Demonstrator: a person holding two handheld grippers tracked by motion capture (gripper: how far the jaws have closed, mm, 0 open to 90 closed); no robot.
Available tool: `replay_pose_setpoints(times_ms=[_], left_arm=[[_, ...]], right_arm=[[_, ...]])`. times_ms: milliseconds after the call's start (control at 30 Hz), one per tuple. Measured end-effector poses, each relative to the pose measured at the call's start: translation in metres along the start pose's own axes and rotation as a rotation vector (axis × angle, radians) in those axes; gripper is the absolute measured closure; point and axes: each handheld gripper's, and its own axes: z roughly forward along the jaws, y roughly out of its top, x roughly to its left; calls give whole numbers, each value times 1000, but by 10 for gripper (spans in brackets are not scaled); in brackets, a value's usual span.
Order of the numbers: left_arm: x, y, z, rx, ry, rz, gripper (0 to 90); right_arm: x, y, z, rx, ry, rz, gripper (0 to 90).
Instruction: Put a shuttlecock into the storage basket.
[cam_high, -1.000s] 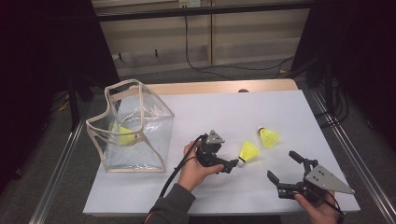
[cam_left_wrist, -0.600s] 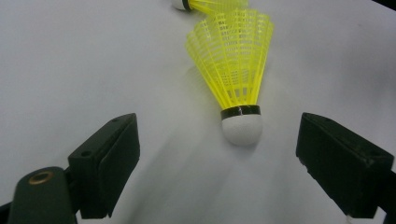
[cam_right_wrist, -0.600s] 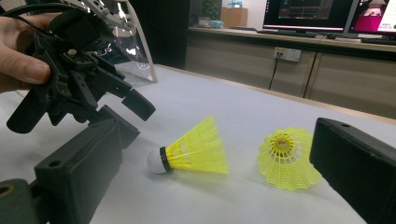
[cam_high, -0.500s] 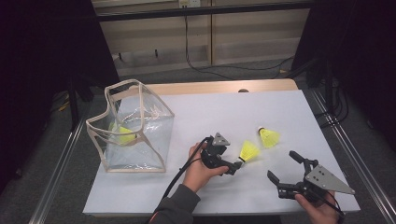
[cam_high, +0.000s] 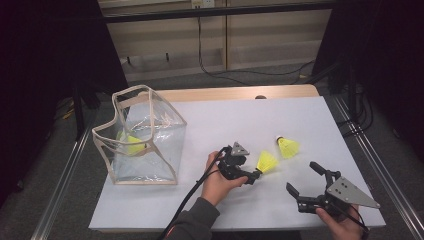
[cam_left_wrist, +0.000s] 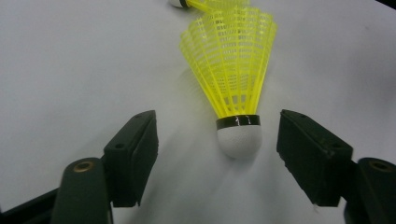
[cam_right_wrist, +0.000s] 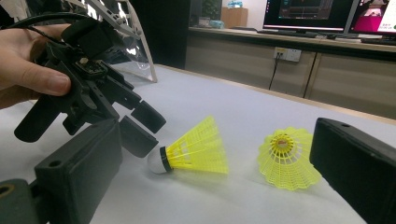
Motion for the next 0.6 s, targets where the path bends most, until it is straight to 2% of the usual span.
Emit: replay_pose_setpoints(times_ms=[267, 367, 600], left_arm=[[-3, 2, 4, -3, 4, 0, 343], [-4, 3, 6, 0, 8, 18, 359], [-5, 2, 12, 19, -18, 18, 446]], right_arm=[[1, 0, 0, 5, 1, -8, 23], [1, 0, 0, 4, 0, -7, 23], [0, 0, 0, 3, -1, -7, 23]])
